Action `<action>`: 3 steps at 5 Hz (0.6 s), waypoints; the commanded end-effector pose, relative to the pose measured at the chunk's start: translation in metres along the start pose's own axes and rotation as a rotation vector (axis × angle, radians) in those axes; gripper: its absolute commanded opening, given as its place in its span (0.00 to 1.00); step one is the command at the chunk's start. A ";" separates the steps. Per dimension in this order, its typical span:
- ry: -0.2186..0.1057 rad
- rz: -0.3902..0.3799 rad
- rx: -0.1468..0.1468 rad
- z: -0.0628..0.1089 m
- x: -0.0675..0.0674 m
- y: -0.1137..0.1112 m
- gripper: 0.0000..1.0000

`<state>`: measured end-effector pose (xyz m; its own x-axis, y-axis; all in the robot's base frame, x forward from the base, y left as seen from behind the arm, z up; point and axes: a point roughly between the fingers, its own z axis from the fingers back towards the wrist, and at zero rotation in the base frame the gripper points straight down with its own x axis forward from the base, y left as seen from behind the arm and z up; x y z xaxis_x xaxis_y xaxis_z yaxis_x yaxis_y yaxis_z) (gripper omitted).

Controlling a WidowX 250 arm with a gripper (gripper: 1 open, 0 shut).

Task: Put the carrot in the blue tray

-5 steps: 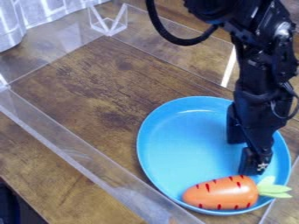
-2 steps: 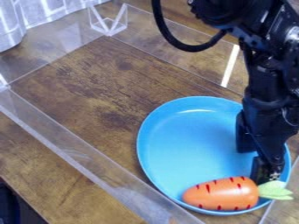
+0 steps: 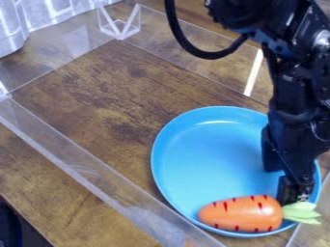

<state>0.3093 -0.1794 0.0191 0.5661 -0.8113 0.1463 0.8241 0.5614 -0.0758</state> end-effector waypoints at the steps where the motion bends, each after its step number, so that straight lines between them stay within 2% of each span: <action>1: 0.085 -0.025 -0.069 -0.014 -0.024 -0.023 1.00; 3: 0.080 -0.016 -0.050 -0.006 -0.026 -0.021 1.00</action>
<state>0.2982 -0.1753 0.0211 0.5494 -0.8247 0.1341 0.8355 0.5432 -0.0828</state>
